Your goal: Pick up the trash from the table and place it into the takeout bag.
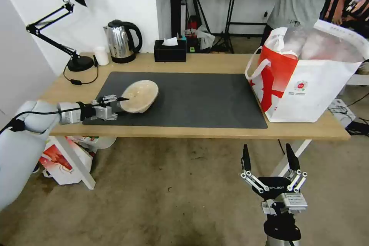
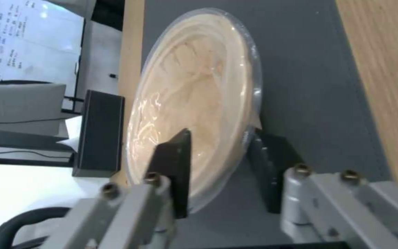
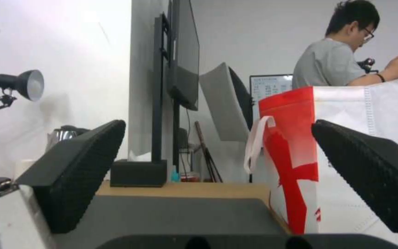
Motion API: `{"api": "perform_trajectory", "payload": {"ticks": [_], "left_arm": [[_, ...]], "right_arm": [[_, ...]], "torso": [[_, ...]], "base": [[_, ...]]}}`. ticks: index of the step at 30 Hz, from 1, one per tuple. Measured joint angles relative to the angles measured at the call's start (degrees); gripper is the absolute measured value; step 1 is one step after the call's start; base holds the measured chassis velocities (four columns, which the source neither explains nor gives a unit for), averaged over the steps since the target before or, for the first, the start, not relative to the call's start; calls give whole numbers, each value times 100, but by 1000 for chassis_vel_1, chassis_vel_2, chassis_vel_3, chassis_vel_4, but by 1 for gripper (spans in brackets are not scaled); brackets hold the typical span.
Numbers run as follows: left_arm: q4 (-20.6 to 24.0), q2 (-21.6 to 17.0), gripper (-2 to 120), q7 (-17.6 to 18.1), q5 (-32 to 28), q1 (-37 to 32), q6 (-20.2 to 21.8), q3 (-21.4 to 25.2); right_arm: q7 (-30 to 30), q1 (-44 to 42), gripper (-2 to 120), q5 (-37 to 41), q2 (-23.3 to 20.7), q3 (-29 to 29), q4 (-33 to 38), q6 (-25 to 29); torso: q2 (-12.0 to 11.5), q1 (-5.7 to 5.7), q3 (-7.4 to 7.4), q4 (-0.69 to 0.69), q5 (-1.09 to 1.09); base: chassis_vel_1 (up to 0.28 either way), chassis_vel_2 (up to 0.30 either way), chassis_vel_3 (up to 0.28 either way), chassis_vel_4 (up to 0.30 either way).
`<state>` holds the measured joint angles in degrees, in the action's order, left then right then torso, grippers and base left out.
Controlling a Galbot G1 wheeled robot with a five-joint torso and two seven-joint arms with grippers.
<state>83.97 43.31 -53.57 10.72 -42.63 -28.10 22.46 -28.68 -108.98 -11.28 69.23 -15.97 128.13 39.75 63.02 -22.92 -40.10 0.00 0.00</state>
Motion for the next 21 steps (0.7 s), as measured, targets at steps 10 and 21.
{"api": "perform_trajectory", "payload": {"ticks": [10,21], "left_arm": [[22,35,0,-126,-8,-23,59,20],[-85,191,0,-205,4,-65,33,48]], "right_arm": [[0,0,100,0,0,0,0,0],[0,0,100,0,0,0,0,0]], "torso": [[0,0,0,0,0],[0,1,1,1,1]], "base": [[0,0,0,0],[0,0,0,0]]}}
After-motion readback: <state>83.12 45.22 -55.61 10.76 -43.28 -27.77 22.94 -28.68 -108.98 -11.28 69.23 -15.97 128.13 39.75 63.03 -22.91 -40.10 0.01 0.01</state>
